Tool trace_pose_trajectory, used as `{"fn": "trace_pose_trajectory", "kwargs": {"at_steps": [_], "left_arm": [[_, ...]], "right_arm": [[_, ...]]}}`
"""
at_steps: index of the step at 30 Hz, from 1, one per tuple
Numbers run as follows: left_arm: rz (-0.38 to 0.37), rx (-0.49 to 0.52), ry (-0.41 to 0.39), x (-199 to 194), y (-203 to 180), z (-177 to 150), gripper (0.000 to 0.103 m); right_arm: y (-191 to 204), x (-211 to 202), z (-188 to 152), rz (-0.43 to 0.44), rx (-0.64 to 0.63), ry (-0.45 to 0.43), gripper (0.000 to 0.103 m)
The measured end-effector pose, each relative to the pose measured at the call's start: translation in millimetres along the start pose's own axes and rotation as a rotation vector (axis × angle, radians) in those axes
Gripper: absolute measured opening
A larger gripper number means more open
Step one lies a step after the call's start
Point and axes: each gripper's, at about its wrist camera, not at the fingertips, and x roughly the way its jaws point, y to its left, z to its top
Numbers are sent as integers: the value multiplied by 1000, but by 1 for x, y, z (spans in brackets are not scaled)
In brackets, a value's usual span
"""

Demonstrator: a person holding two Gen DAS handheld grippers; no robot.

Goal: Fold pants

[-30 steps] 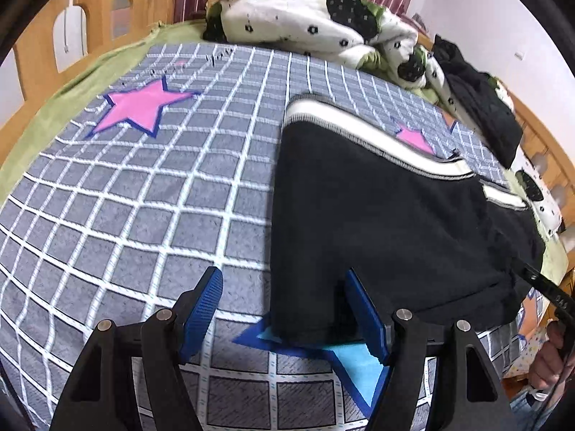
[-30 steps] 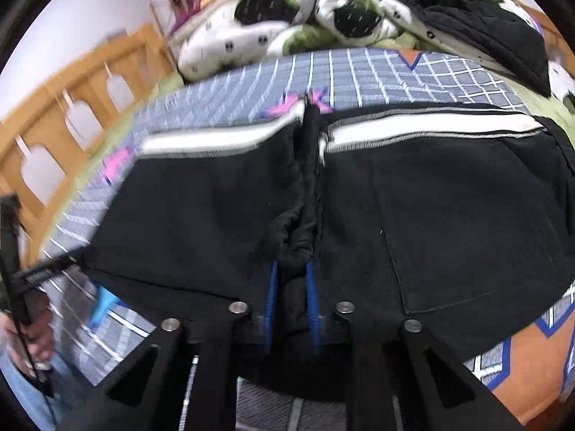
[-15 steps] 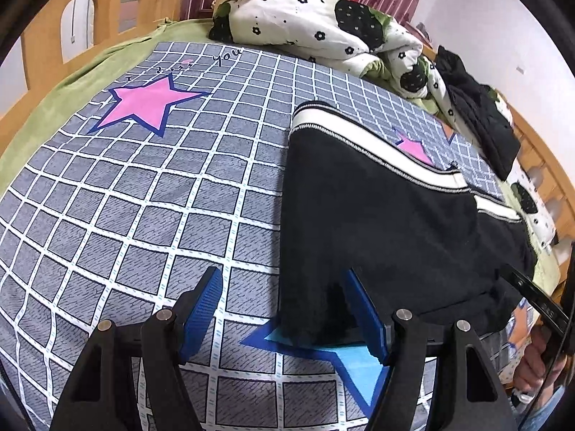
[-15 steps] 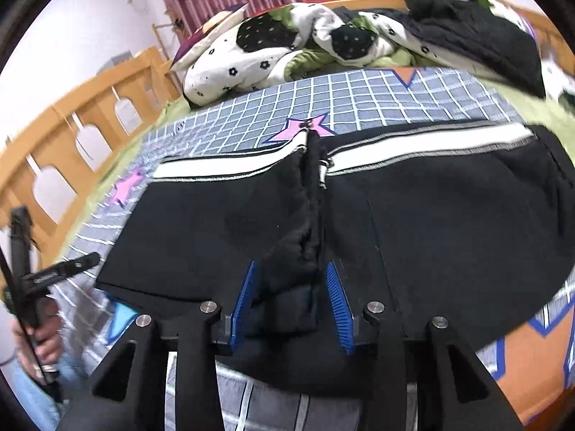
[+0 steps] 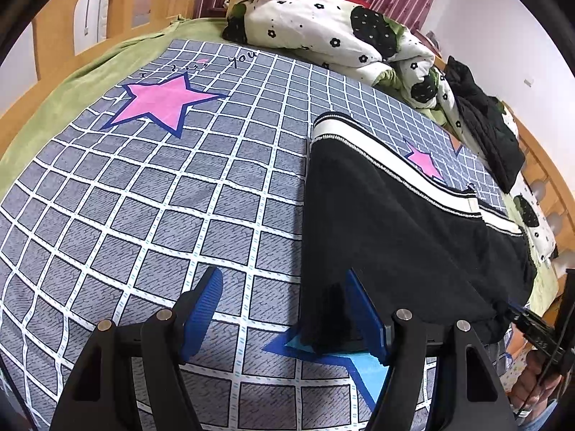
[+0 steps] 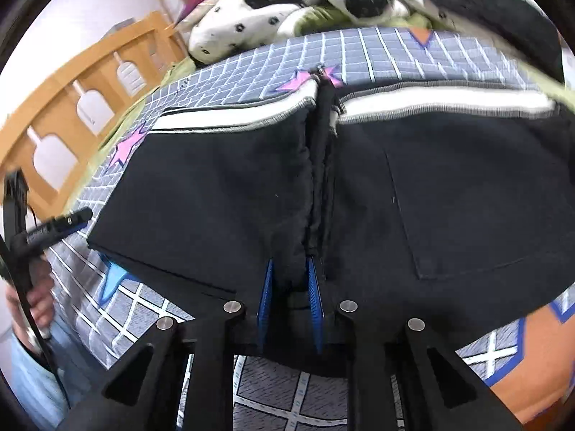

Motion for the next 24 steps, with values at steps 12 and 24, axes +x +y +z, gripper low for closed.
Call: {"fn": "trace_pose_trajectory", "kwargs": {"at_steps": [12,24], "left_arm": [[-85,22,22,8,-12,-6,67],[-42,107,45,23,-33,-7,67]], "right_arm": [[-1,11,9,-9,5,-9,20],[-11,-36,-5,-68,-21,-79,35]]}}
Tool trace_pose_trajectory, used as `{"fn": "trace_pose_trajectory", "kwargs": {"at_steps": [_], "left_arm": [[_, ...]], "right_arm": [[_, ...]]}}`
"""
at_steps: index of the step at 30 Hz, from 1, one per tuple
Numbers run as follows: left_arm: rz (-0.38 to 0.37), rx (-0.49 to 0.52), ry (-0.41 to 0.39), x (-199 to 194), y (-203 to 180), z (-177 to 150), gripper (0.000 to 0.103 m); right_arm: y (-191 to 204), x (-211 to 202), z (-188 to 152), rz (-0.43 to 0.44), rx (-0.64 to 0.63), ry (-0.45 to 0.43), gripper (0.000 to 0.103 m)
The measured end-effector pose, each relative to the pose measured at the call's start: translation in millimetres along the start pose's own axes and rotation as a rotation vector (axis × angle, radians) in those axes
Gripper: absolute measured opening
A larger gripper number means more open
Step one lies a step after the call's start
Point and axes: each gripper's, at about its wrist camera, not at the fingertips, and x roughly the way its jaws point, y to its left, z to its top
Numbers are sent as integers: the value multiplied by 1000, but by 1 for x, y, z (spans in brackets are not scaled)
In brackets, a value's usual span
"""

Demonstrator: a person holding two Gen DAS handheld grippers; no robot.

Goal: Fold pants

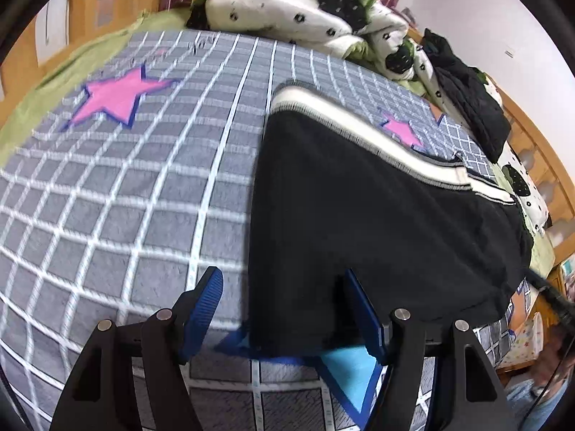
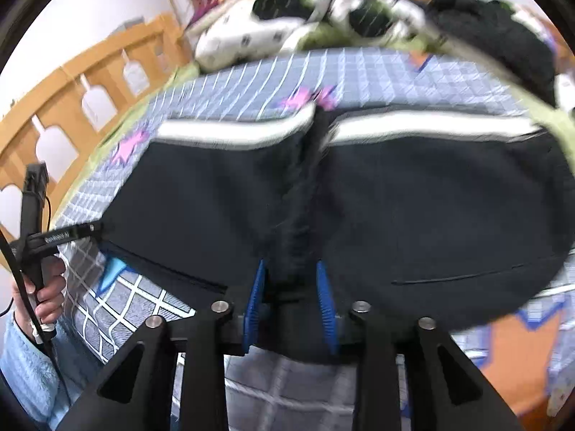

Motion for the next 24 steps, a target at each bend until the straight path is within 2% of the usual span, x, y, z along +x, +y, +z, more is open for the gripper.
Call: {"fn": "trace_pose_trajectory", "kwargs": {"at_steps": [2,4,6,8,11,13,16,17,19,22,23,24], "left_arm": [[-5,-3,-10,-2,-1,7,67],[-20,-5,-3,0,-4,19,67],[-23,8,-4,4,-9,33,67],[-25,17,-18,9,-11,44,67],[-21,34,-25,23,-10,57,67],[-36,54,5,39,-7,64,67],[-47,25,9,57,3,69,65],[-80,-3,30,66,9,71,64],[-155,-63,83,84,19,73,57],[-231,-104,106,95,28,79,52],[-245,-104,108,96,28,82,48],[-247,-106,109,98,28,83,37]], "right_arm": [[-24,-27,2,-67,48,-72,54],[-51,-49,5,-169,103,-138,64],[-92,-65,8,-294,183,-174,67],[-128,-68,13,-335,266,-175,67],[-173,-61,16,-336,336,-132,67],[-194,-51,15,-347,351,-99,67],[-220,-25,4,-347,386,-45,67],[-228,-17,-3,-342,402,-30,67],[-239,-1,-8,-318,411,-7,67],[-247,11,-1,-309,375,-40,67],[-249,14,3,-295,376,-51,67],[-252,18,5,-280,394,-59,67]]}}
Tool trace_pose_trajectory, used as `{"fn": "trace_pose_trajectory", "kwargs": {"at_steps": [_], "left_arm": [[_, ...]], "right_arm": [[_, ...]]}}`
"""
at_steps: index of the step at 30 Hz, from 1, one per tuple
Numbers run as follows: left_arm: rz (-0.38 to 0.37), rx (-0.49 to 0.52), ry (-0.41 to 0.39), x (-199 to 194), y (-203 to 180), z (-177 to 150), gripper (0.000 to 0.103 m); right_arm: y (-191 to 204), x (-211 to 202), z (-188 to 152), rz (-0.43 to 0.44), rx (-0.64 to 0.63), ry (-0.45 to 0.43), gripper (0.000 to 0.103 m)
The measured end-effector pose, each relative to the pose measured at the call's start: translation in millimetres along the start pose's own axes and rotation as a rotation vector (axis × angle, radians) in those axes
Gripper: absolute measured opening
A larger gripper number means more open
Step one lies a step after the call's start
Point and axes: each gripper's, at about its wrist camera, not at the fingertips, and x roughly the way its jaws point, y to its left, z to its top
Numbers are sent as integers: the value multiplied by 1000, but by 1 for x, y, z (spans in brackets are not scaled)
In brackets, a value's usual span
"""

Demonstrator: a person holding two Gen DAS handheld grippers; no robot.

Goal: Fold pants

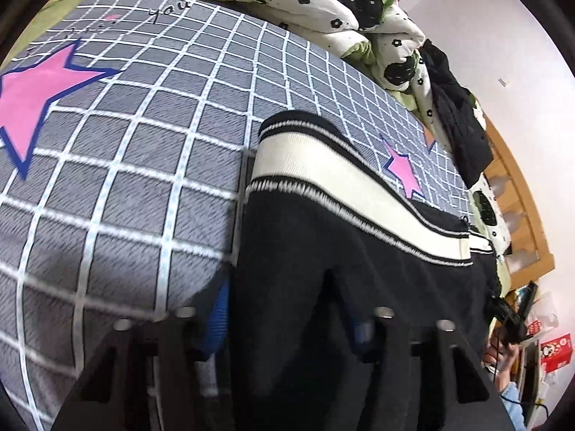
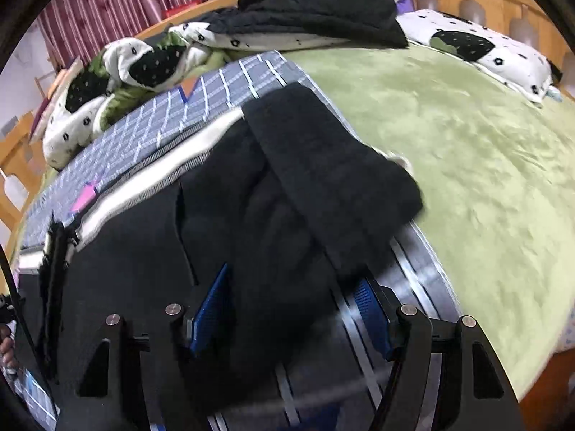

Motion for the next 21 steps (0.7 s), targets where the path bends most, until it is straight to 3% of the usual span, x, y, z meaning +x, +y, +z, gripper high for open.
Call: {"fn": "trace_pose_trajectory", "kwargs": {"at_steps": [1,4,7,9,12,15,18,21], "left_arm": [[5,-1,-1,3,-1,0,30],[37,61,-43,-1,-15,-4,10],[97,136,-120,-22,-44,-4,9],[103,120,-158,-37,-58,2,9],[13,-1,-177,-61,-58,21,9],[-42,-39,-192,-85,-56,40,9],[-7,-27,-250,-122,-52,57,9],[97,-20,-293,-164,-23,78,10]], "right_arm": [[-2,4,2,11,21,-3,67],[1,5,10,-21,48,-36,48],[24,-22,17,-42,-18,-150,34],[46,-40,21,-56,-70,-219,30],[82,-71,34,-40,-99,-305,28],[116,-99,55,26,-90,-365,27],[151,-126,77,89,-108,-404,26],[181,-148,83,175,-122,-455,26]]}}
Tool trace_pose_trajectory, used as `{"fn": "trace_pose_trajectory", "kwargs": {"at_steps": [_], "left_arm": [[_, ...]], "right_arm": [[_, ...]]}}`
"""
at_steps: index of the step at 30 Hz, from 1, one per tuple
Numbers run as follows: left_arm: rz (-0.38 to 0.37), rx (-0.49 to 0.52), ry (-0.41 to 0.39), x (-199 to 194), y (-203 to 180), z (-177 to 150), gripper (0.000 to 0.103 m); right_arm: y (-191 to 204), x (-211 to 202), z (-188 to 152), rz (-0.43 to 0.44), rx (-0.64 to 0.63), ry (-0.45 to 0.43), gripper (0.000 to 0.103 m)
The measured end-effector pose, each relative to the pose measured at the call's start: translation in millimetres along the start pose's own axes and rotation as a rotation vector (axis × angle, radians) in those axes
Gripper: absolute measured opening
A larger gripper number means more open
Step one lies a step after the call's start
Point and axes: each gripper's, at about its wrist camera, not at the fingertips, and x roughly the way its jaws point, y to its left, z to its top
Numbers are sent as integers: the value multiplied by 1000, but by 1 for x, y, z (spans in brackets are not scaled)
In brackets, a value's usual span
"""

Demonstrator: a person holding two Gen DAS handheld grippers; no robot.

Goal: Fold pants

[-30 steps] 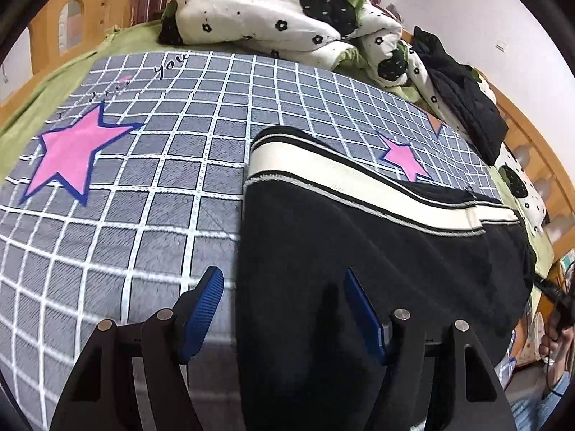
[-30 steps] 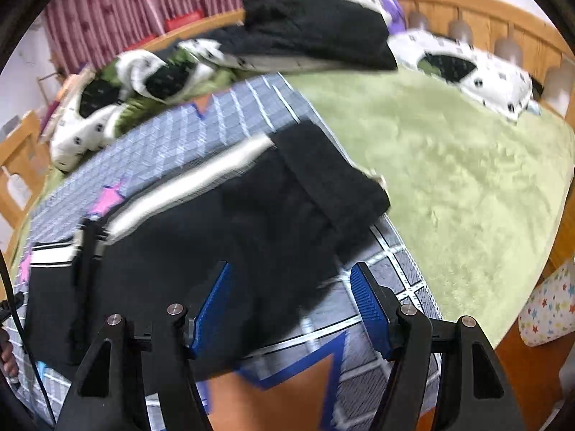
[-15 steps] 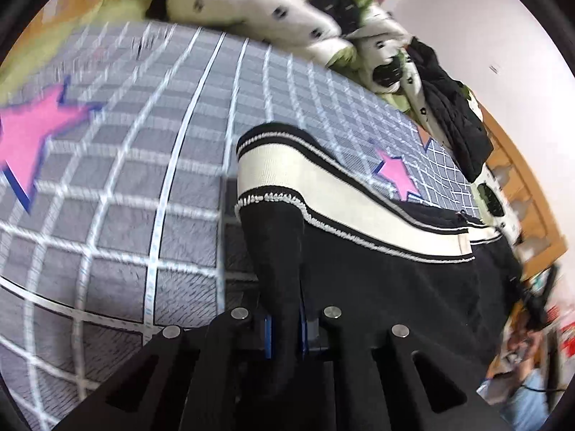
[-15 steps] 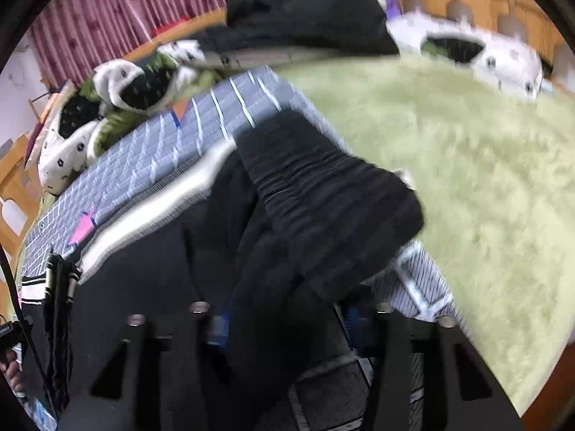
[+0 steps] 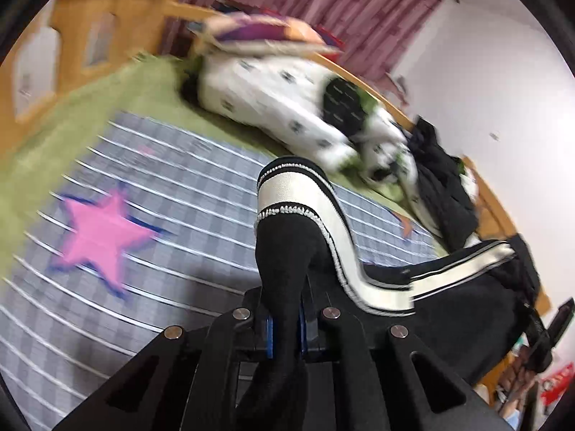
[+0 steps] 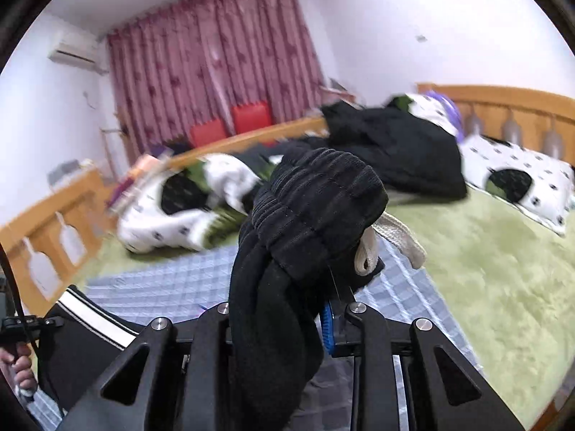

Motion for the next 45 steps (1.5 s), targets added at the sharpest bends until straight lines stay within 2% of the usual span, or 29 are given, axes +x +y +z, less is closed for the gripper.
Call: {"fn": "trace_pose_trajectory", "kwargs": {"at_steps": [2,4,6,7,9,10,11,13,15,16,17,19,22,28,32,34,35,37,40,42,45], "left_arm": [[60,10,-6,-7,27,11,10],[115,2,6,0,54,14,11],[153,1,36,22,79,8,11],[172,15,73,45,96,-1,11],[244,39,125,78,115,-18,13],[304,61,166,100,129,-29,22],[308,59,186,109,136,-35,26],[268,31,174,106,144,-32,28],[271,-9,168,95,145,-24,35],[284,-22,154,89,145,-23,35],[281,-29,127,80,142,-21,35],[262,-25,100,66,137,-24,44],[249,26,77,54,124,-38,45],[285,89,122,36,107,-88,45],[292,12,84,0,121,-116,45],[236,-112,39,-21,139,-124,57],[208,-166,33,-25,149,-128,57],[204,-226,61,-19,161,-131,57],[136,-314,146,1,179,-135,56],[119,-343,157,9,181,-139,55],[169,-259,155,13,168,-140,55]], "right_arm": [[11,6,-2,54,26,7,27],[18,28,-14,89,41,61,28],[22,67,-41,103,34,162,30],[23,85,-54,106,21,209,32],[24,127,-91,100,-51,326,34],[23,146,-112,55,-90,369,35],[20,160,-130,5,-117,400,43],[10,169,-150,-30,-127,425,57],[-3,167,-158,-19,-112,470,63],[-12,163,-160,-6,-84,490,66],[-20,157,-162,-1,-53,497,66],[-29,136,-160,-4,-22,477,66],[-32,111,-158,-30,-63,446,66],[-7,81,-139,-43,-162,388,61],[21,69,-123,-3,-142,361,61],[37,64,-117,2,-127,352,61],[48,61,-114,14,-114,345,61],[68,55,-109,45,-101,340,61],[100,44,-107,84,-80,327,61],[114,43,-113,118,-82,332,61],[123,44,-135,110,-115,334,61]]}}
